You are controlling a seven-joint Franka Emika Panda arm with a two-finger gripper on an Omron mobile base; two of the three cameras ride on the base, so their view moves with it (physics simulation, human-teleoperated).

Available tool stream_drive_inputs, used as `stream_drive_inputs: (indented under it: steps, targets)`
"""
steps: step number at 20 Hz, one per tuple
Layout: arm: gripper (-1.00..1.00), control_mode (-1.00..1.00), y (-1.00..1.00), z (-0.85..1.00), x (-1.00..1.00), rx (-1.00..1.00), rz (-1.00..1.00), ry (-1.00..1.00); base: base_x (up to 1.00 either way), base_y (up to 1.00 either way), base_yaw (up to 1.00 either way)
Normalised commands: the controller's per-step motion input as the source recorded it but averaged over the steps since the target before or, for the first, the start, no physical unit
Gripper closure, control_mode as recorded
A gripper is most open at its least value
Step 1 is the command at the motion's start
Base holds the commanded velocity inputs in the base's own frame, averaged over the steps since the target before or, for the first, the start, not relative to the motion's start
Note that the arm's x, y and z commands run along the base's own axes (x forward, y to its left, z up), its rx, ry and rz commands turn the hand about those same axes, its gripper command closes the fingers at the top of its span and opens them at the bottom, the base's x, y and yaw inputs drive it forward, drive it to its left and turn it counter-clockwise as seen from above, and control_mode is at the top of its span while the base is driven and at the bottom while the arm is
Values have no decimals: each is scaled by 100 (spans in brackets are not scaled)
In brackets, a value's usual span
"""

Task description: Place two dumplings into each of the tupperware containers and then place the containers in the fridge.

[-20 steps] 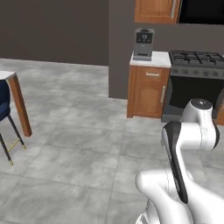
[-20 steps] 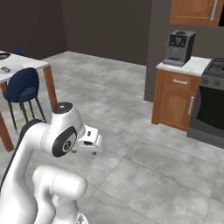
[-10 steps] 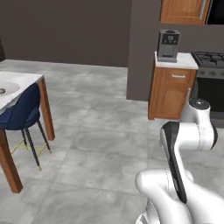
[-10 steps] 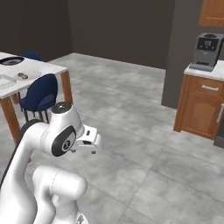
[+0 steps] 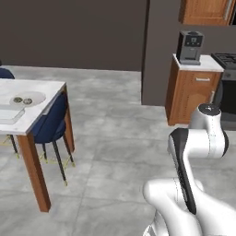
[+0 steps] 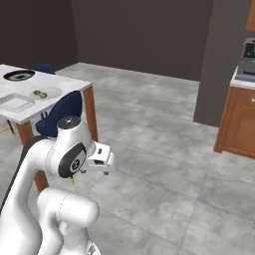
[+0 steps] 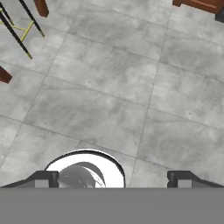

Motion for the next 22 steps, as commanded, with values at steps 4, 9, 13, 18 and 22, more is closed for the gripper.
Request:
stream_drive_inputs:
  steps: [4, 9, 13, 18, 22]
  targets:
    - [-100, 100, 0, 0, 0, 0, 0, 0, 0, 100, -18]
    - [-100, 100, 0, 0, 0, 0, 0, 0, 0, 100, -13]
    - [-100, 100, 0, 0, 0, 0, 0, 0, 0, 100, -14]
    - [-100, 100, 0, 0, 0, 0, 0, 0, 0, 100, -14]
    - [-100, 100, 0, 0, 0, 0, 0, 0, 9, 100, -14]
